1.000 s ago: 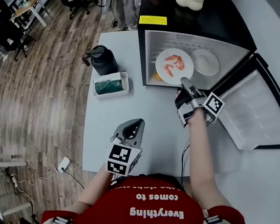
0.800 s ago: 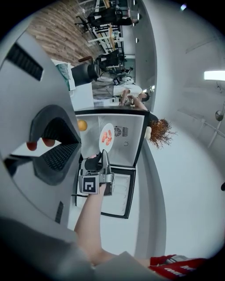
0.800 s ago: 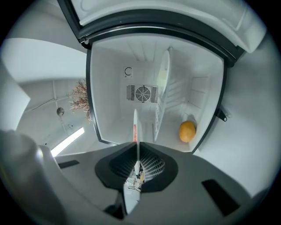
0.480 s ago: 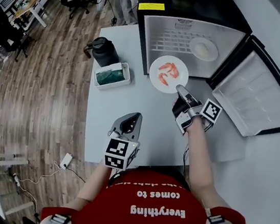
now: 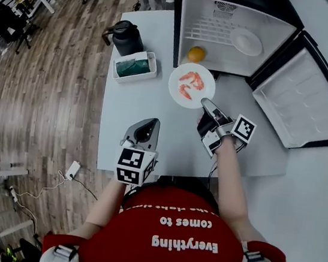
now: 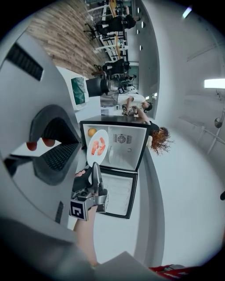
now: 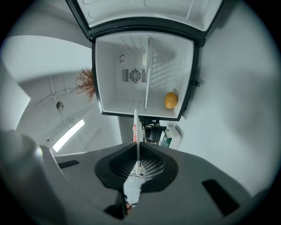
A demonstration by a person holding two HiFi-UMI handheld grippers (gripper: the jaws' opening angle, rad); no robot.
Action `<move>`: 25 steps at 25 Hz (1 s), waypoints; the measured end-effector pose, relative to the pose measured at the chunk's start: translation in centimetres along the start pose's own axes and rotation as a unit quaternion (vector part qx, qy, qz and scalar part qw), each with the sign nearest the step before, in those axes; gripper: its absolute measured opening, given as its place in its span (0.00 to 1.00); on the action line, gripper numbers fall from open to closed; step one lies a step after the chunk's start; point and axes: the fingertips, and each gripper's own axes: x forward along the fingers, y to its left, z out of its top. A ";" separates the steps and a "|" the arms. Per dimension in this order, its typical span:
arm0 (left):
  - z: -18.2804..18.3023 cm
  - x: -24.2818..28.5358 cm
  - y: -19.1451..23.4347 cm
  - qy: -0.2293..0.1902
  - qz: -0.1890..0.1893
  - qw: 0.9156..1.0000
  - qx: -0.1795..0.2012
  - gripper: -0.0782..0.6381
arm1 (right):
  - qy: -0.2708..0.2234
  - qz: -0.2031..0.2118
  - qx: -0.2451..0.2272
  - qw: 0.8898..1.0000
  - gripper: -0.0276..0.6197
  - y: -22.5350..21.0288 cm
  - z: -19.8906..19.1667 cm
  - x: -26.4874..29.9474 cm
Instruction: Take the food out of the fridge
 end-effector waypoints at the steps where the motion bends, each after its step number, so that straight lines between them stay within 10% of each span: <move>1: -0.5 -0.3 0.4 0.002 0.007 1.000 -0.004 0.11 | 0.009 -0.003 0.002 1.000 0.08 -0.4 -0.7 0.2; 25: -10.6 -7.0 6.7 0.073 0.170 0.978 -0.096 0.11 | 0.210 -0.116 0.074 0.968 0.08 -12.2 -15.3 5.5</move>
